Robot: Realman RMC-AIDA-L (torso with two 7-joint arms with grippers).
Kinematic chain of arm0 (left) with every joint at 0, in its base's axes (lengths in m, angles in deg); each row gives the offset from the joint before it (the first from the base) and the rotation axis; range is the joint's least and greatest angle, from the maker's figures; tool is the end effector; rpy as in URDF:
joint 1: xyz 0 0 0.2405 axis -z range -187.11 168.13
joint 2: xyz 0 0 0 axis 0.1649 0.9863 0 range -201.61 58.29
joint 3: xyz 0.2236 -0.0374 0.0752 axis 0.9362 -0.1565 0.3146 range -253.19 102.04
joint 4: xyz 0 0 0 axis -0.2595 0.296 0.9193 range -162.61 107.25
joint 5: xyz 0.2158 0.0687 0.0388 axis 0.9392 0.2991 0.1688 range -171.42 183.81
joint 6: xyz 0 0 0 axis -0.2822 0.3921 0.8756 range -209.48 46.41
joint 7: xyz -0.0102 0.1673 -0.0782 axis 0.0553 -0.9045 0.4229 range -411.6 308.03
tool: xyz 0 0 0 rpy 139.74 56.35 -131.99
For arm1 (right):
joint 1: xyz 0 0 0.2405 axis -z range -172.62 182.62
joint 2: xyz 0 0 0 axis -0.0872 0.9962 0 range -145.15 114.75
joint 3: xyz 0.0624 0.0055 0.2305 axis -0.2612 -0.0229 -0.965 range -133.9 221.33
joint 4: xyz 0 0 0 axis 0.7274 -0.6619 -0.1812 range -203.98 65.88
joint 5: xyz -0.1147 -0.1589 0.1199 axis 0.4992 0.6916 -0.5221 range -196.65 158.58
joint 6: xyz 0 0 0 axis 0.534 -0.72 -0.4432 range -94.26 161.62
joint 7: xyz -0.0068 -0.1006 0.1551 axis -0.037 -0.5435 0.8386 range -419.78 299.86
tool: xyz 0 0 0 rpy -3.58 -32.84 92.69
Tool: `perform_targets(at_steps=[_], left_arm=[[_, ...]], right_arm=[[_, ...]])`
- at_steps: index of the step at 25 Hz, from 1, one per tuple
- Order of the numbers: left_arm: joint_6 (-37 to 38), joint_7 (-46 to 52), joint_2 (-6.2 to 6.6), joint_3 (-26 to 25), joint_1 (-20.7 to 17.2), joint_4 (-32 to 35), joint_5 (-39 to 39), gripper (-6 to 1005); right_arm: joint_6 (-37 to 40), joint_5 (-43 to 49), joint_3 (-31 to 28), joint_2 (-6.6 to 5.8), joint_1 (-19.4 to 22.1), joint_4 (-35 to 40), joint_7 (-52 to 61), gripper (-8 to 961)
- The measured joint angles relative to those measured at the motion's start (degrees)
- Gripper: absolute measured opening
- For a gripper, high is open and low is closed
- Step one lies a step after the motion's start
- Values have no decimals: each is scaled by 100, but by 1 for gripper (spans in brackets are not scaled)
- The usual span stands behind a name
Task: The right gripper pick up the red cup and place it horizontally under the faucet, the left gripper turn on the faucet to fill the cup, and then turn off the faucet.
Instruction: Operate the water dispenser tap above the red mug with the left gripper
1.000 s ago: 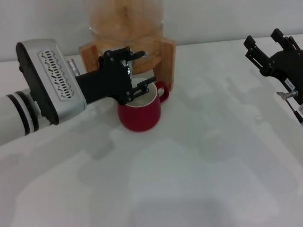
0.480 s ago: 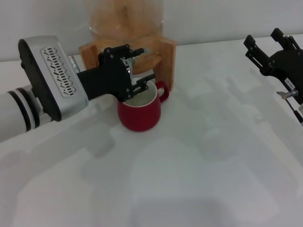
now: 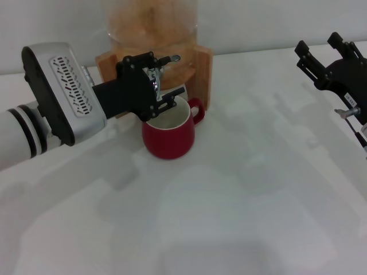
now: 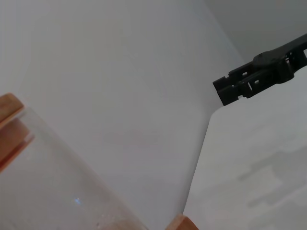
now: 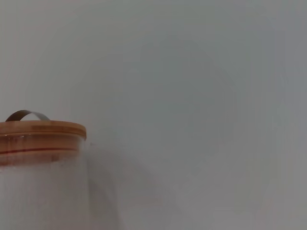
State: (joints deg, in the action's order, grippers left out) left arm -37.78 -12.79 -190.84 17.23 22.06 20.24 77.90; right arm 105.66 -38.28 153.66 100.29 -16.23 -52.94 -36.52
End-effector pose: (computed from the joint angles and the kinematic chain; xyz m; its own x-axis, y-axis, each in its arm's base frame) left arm -0.1284 0.4195 -0.0988 0.8908 -0.4261 0.1579 -0.2407 -0.7372 -0.6314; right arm 0.2947 0.3770 0.0145 0.5655 0.1596 -0.8091 -0.7546 -0.2958 -0.5858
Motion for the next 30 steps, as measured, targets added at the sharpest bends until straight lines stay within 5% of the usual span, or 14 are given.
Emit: perform_targets(at_steps=[30], left_arm=[[18, -32, -35, 278, -45, 44, -35, 603]], right_arm=[[25, 0, 0, 0, 23, 27, -24, 814]])
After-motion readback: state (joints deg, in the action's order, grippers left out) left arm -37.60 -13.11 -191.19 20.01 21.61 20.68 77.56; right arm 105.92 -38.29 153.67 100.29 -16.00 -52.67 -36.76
